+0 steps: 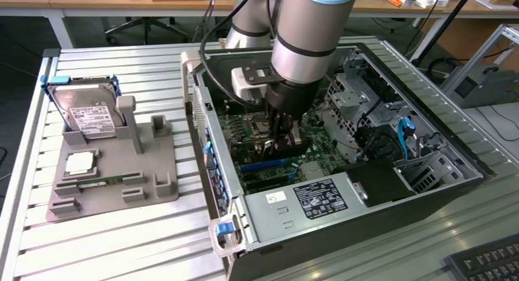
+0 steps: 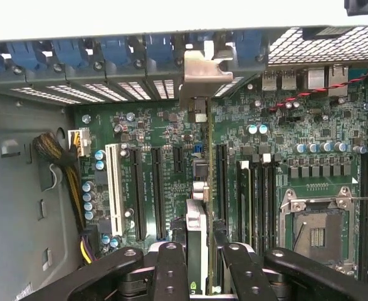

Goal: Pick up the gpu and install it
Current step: 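Insert the gpu into the slot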

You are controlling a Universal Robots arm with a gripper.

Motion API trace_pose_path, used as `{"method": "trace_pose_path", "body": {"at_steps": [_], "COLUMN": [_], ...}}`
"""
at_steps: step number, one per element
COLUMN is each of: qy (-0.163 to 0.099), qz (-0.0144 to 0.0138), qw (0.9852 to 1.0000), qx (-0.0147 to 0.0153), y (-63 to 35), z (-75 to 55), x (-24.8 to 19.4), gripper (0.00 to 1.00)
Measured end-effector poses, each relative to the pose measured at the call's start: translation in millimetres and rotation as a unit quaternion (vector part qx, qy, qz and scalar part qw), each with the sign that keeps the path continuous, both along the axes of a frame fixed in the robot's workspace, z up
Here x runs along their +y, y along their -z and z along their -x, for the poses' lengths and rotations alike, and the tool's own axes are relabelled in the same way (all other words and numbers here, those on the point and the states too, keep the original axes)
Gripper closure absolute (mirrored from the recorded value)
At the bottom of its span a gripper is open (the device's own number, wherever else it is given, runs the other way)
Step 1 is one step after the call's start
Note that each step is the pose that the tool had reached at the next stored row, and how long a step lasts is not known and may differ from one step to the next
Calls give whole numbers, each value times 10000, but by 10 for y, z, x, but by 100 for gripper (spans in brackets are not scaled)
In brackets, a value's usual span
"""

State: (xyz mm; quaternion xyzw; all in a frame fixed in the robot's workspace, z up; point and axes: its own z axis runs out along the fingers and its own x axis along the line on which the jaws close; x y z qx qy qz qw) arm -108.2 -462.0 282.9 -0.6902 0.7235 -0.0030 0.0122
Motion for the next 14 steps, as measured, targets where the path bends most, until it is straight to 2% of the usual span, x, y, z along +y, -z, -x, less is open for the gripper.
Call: {"method": "trace_pose_path", "body": {"at_steps": [9, 14], "qy": [0, 6], "qz": [8, 69], "qw": [10000, 10000], "qx": [-1, 0], "y": [58, 90], "z": [38, 41], "x": [0, 22], "gripper": [73, 73]}}
